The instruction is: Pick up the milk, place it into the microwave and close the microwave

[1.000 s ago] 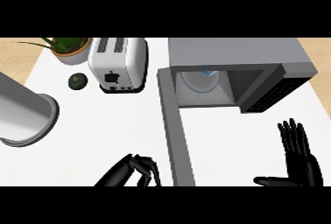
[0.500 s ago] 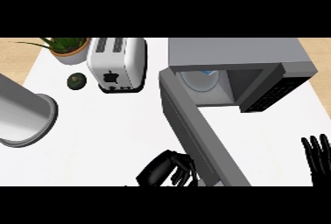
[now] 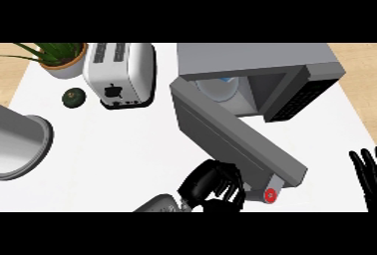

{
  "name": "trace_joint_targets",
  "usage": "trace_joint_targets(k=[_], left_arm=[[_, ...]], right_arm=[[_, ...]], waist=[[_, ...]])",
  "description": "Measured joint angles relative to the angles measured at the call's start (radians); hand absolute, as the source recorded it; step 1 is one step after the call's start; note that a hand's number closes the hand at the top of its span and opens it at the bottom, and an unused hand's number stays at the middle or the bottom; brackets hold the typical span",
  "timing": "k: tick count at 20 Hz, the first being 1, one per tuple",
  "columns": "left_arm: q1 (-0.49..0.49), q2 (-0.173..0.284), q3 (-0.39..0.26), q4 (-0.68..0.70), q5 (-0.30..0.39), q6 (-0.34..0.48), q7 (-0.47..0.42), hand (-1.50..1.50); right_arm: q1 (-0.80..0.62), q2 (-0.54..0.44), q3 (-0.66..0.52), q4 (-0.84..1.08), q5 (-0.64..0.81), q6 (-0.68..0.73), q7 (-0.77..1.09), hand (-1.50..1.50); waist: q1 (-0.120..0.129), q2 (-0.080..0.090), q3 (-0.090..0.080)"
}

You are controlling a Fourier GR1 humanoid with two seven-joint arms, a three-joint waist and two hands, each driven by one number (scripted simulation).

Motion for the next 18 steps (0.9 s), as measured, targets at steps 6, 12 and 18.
trace_joint_targets(k=[6,12,18], left_arm=[[-0.11,-0.003,-0.007,0.03,0.122,0.107,0.012,1.5],[-0.166,-0.006,0.051,0.015,0.249,0.201,-0.092,-1.5],[-0.251,-0.008,0.078,0.048,0.337,0.258,-0.148,-1.5]], right_arm=[[-0.005,-0.03,0.006,-0.059,-0.028,0.027,0.034,-1.5],[-0.03,-0.05,-0.009,-0.097,-0.059,0.03,0.051,-1.5],[-0.063,-0.068,-0.012,-0.113,-0.11,0.039,0.083,-1.5]], waist=[[-0.059,0.014,-0.002],[-0.108,0.029,-0.005],[-0.15,0.043,-0.004]])
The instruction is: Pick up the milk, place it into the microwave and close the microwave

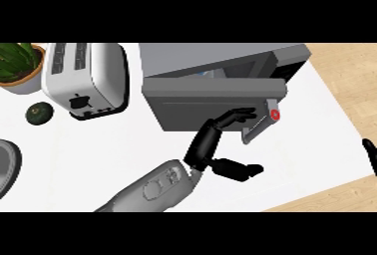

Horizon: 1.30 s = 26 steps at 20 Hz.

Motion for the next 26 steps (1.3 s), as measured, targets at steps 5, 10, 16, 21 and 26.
trace_joint_targets(k=[5,10,16,21,26], left_arm=[[-0.061,-0.001,0.012,0.037,0.063,0.03,-0.035,-1.5],[-0.123,-0.002,0.024,0.081,0.117,0.045,-0.06,-1.5],[-0.164,0.002,0.022,0.118,0.17,0.064,-0.099,-1.5],[-0.17,0.008,0.011,0.132,0.205,0.077,-0.139,-1.5],[-0.175,0.009,-0.001,0.146,0.234,0.092,-0.181,-1.5]], right_arm=[[-0.033,-0.026,-0.005,-0.008,-0.042,0.015,0.023,-1.5],[-0.064,-0.047,-0.002,-0.012,-0.085,0.031,0.048,-1.5],[-0.1,-0.075,-0.004,-0.01,-0.133,0.048,0.072,-1.5],[-0.127,-0.101,-0.007,-0.012,-0.169,0.056,0.096,-1.5],[-0.146,-0.12,-0.013,-0.006,-0.198,0.054,0.118,-1.5]], waist=[[-0.032,0.011,0.001],[-0.058,0.02,0.003],[-0.083,0.028,0.004],[-0.097,0.029,0.003],[-0.109,0.032,0.004]])
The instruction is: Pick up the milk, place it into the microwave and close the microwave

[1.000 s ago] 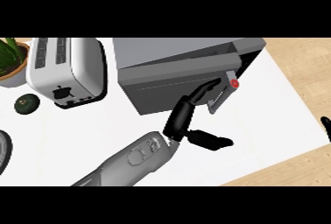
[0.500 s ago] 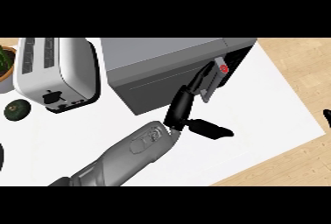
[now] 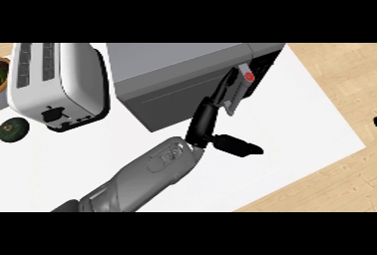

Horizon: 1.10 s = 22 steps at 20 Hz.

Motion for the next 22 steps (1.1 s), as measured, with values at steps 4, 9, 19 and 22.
trace_joint_targets(k=[4,9,19,22], left_arm=[[-0.004,0.0,-0.01,0.011,0.023,0.006,-0.029,-1.5],[-0.008,-0.001,-0.022,0.024,0.051,0.014,-0.061,-1.5],[-0.023,-0.008,-0.044,0.052,0.106,0.019,-0.112,-1.5],[-0.031,-0.01,-0.052,0.061,0.121,0.017,-0.123,-1.5]], right_arm=[[-0.016,-0.016,-0.01,0.003,-0.019,-0.005,0.015,-1.5],[-0.032,-0.038,-0.019,0.009,-0.048,-0.005,0.036,-1.5],[-0.058,-0.073,-0.033,0.02,-0.094,0.001,0.063,-1.5],[-0.063,-0.081,-0.035,0.028,-0.108,0.003,0.072,-1.5]], waist=[[-0.009,0.001,0.0],[-0.021,0.002,0.001],[-0.031,0.003,0.002],[-0.03,0.003,0.003]])
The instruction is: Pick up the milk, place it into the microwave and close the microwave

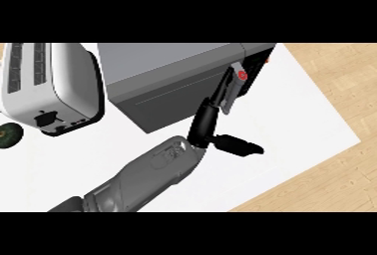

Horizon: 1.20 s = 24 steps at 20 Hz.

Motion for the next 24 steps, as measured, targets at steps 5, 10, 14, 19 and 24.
trace_joint_targets(k=[5,10,14,19,24], left_arm=[[-0.01,-0.002,-0.012,0.008,0.027,0.0,-0.015,-1.5],[-0.018,-0.002,-0.024,0.017,0.051,-0.003,-0.031,-1.5],[-0.025,-0.002,-0.035,0.026,0.068,-0.006,-0.042,-1.5],[-0.024,0.015,-0.035,0.014,0.093,-0.01,-0.064,1.5],[-0.081,0.047,-0.077,0.046,0.025,0.004,-0.088,-1.5]], right_arm=[[-0.013,-0.013,0.001,0.005,-0.02,0.002,0.015,-1.5],[-0.021,-0.026,0.003,0.008,-0.042,0.012,0.026,-1.5],[-0.032,-0.036,0.003,0.007,-0.061,0.017,0.035,-1.5],[-0.041,-0.046,0.004,0.004,-0.081,0.017,0.046,-1.5],[-0.042,-0.057,0.001,0.001,-0.094,0.013,0.058,-1.5]], waist=[[-0.004,0.002,0.0],[-0.009,0.002,0.001],[-0.01,0.001,0.0],[-0.008,-0.002,0.001],[0.009,-0.018,0.009]])
